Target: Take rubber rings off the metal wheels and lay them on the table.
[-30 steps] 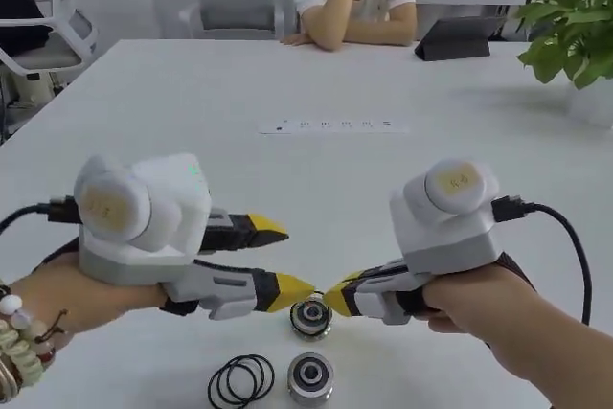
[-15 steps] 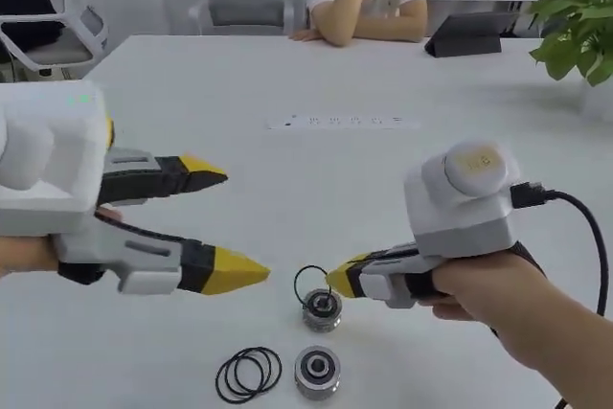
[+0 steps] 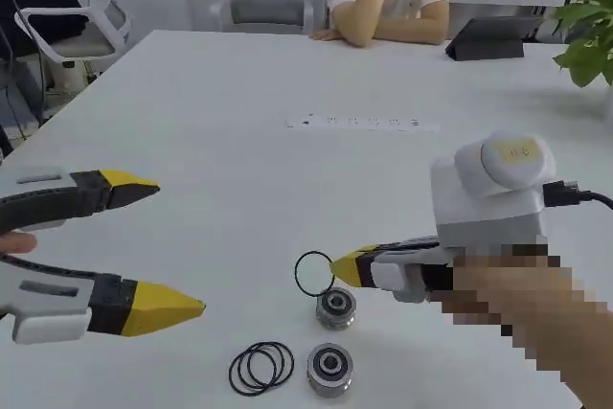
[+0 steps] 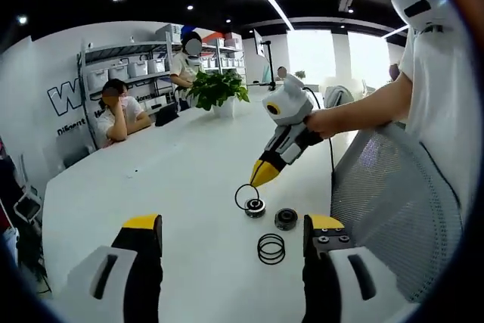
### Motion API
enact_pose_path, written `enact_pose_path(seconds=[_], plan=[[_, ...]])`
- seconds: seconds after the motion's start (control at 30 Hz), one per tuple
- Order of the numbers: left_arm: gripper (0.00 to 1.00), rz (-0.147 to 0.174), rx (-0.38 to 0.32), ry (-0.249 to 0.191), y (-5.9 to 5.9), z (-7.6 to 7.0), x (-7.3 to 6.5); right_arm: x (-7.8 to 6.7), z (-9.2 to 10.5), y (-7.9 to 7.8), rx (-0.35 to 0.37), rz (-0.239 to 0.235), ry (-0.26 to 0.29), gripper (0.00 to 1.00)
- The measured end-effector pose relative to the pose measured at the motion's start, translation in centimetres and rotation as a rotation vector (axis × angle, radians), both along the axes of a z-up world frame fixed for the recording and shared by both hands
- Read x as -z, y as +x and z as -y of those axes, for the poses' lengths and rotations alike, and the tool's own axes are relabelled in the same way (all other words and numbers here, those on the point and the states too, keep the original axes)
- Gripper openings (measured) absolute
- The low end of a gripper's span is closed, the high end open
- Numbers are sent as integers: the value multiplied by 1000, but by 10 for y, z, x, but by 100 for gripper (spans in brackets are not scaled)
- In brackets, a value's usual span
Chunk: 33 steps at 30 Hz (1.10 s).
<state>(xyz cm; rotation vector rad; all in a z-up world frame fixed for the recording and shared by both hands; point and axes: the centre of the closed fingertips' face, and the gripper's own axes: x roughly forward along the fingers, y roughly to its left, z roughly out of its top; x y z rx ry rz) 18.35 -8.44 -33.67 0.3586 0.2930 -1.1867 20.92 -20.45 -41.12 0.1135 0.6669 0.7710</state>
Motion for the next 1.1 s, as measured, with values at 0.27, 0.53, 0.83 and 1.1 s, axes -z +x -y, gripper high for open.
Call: enact_pose_path(seconds=[0.27,0.53,0.83,1.1], plan=[[84,-45,-33,-15,-14,-10,14,-4,-11,-6,-31,-12,31,0],[86,-107,-60,-18,-31,-17,30,-6,-25,-15,-74,-20,48,0],[94,-152,-108,-50,-38,-24,42,-1,-41,-26,-129,-56,75,0],[99,-169,-95,-1,-47,-19,59,9,-53,-37,-181,-92,66,0]])
